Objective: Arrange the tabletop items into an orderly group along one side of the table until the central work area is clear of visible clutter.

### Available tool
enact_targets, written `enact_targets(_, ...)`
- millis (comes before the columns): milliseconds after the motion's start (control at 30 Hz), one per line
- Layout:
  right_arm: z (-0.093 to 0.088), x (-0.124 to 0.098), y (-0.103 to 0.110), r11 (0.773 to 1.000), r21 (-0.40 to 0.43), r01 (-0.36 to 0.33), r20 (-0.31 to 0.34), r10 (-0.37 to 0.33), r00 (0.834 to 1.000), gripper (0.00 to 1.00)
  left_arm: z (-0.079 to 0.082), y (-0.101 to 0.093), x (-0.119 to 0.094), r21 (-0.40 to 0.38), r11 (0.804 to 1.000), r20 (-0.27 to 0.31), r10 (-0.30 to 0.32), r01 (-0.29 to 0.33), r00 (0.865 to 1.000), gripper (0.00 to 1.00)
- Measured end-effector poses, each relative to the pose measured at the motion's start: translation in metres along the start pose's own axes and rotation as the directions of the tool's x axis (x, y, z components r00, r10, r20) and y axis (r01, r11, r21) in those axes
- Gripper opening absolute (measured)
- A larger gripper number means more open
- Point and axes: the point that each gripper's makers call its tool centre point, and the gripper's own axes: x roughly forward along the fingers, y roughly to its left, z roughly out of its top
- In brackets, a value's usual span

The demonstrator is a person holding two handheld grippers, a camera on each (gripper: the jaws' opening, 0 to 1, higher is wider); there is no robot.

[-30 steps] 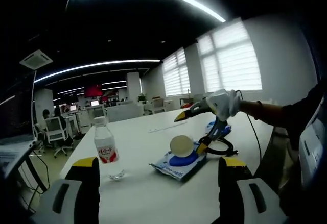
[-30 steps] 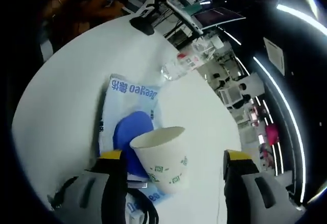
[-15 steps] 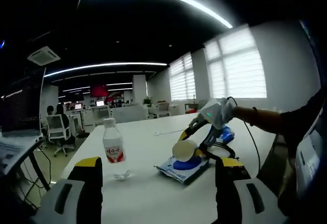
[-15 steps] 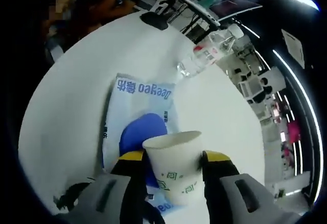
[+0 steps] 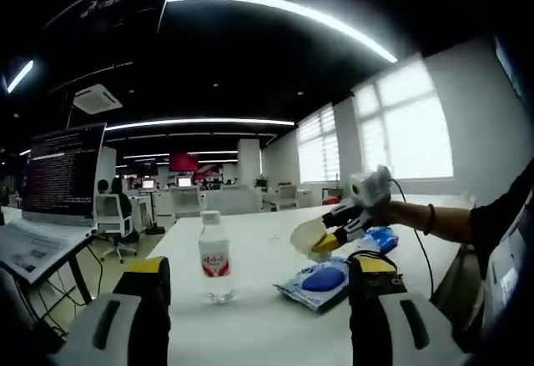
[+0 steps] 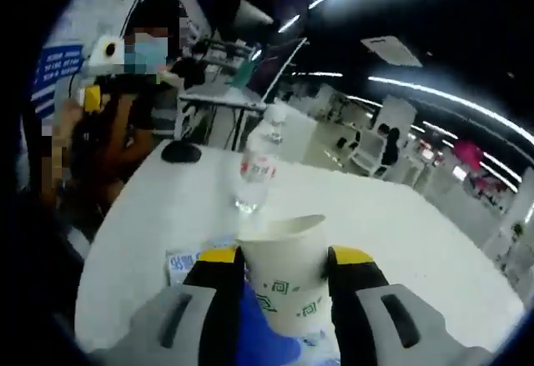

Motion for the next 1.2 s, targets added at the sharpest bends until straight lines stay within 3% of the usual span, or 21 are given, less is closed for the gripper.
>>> enact_targets(100,0.001,0.012,-0.005,0.989,0.140,0.054,0.057,-0.063,0.996,0.37,-0.001,0.002,0.000,0.002,1.000,-0.003,0.011,-0.011,1.000,0.88)
enact_targets(133,0.003,0.015,-0.009,0.973,0.217,0.082,0.080,-0.102,0.992,0.37,-0.002,0.002,0.000,-0.001,1.000,-0.003,0.012,-0.012,1.000,0.88)
enact_targets(200,0.011,0.023,-0.011,0.956,0.283,0.078,0.144,-0.122,0.982,0.37,-0.002,0.000,0.001,-0.002,1.000,-0.006,0.006,-0.006,1.000,0.87)
enact_targets(233,0.011,0.026,-0.018,0.937,0.323,0.130,0.143,-0.185,0.972,0.37,-0.002,0.000,0.001,-0.002,1.000,-0.003,0.003,-0.003,1.000,0.87)
enact_targets(267,0.008,0.030,-0.019,0.934,0.326,0.148,0.127,-0.198,0.972,0.37,-0.001,-0.001,0.001,-0.001,1.000,-0.001,0.000,0.000,1.000,0.87)
enact_targets(333,0.005,0.039,-0.018,0.890,0.419,0.178,0.116,-0.247,0.962,0.37,-0.001,-0.001,0.002,0.000,1.000,0.005,-0.003,0.003,1.000,0.87)
enact_targets(367,0.008,0.044,-0.017,0.867,0.462,0.184,0.143,-0.278,0.950,0.37,-0.001,-0.001,0.002,-0.004,1.000,0.006,-0.002,0.002,1.000,0.87)
enact_targets(400,0.008,0.046,-0.016,0.856,0.479,0.192,0.146,-0.293,0.945,0.37,-0.002,-0.001,0.003,-0.008,1.000,0.005,-0.002,0.002,1.000,0.87)
enact_targets(433,0.008,0.051,-0.011,0.864,0.464,0.196,0.144,-0.292,0.946,0.37,-0.003,-0.001,0.003,-0.008,1.000,0.002,-0.005,0.005,1.000,0.87)
enact_targets(500,0.002,0.057,-0.013,0.834,0.479,0.273,0.105,-0.363,0.926,0.37,-0.005,0.000,0.004,-0.006,1.000,-0.006,-0.008,0.008,1.000,0.87)
enact_targets(533,0.003,0.060,-0.010,0.842,0.471,0.265,0.114,-0.356,0.928,0.37,-0.005,0.000,0.004,-0.005,1.000,-0.006,-0.008,0.008,1.000,0.87)
enact_targets(567,0.000,0.062,-0.011,0.811,0.507,0.291,0.108,-0.394,0.913,0.36,-0.005,0.000,0.004,-0.005,1.000,-0.007,-0.009,0.009,1.000,0.87)
enact_targets(700,0.001,0.079,0.001,0.822,0.500,0.272,0.119,-0.377,0.918,0.36,-0.004,-0.001,0.004,0.002,1.000,-0.001,-0.020,0.020,1.000,0.87)
enact_targets(800,-0.001,0.084,0.004,0.818,0.509,0.269,0.109,-0.372,0.922,0.36,-0.004,0.001,0.003,0.003,1.000,-0.002,-0.021,0.021,1.000,0.87)
enact_targets(933,-0.002,0.086,0.003,0.817,0.487,0.309,0.104,-0.406,0.908,0.36,-0.006,0.004,0.000,-0.002,1.000,0.001,-0.019,0.019,1.000,0.87)
enact_targets(1200,-0.004,0.093,0.002,0.803,0.512,0.305,0.099,-0.408,0.908,0.36,-0.007,0.006,-0.002,0.004,1.000,-0.006,-0.016,0.016,1.000,0.87)
